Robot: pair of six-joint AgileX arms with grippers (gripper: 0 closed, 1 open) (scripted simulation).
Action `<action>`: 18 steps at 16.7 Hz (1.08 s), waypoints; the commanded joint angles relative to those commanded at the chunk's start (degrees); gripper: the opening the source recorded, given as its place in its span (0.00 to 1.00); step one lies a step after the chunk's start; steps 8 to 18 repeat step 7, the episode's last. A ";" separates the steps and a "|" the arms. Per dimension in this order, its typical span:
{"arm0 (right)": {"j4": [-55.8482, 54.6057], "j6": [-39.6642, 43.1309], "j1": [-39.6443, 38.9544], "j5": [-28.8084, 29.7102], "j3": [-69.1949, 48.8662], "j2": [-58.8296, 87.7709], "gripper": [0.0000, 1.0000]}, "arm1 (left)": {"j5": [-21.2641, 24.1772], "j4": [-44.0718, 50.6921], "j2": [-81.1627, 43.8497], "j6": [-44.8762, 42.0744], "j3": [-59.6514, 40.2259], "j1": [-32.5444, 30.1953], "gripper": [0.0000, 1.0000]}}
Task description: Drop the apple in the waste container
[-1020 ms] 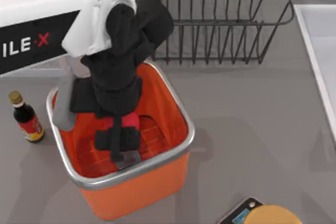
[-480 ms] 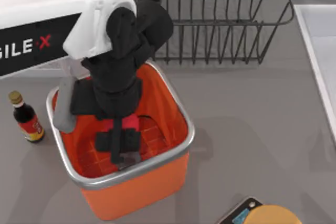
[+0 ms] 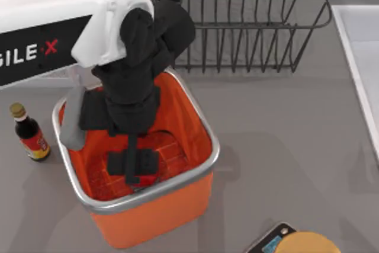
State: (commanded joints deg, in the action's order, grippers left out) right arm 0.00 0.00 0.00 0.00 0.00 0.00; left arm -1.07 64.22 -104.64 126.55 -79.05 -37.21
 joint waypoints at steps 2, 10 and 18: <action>0.00 0.00 0.00 0.00 0.00 0.00 1.00 | 0.00 0.00 0.00 0.00 0.00 0.00 1.00; 0.00 0.00 0.00 0.00 0.00 0.00 1.00 | 0.00 0.00 0.00 0.00 0.00 0.00 1.00; 0.00 0.00 0.00 0.00 0.00 0.00 1.00 | 0.00 0.00 0.00 0.00 0.00 0.00 1.00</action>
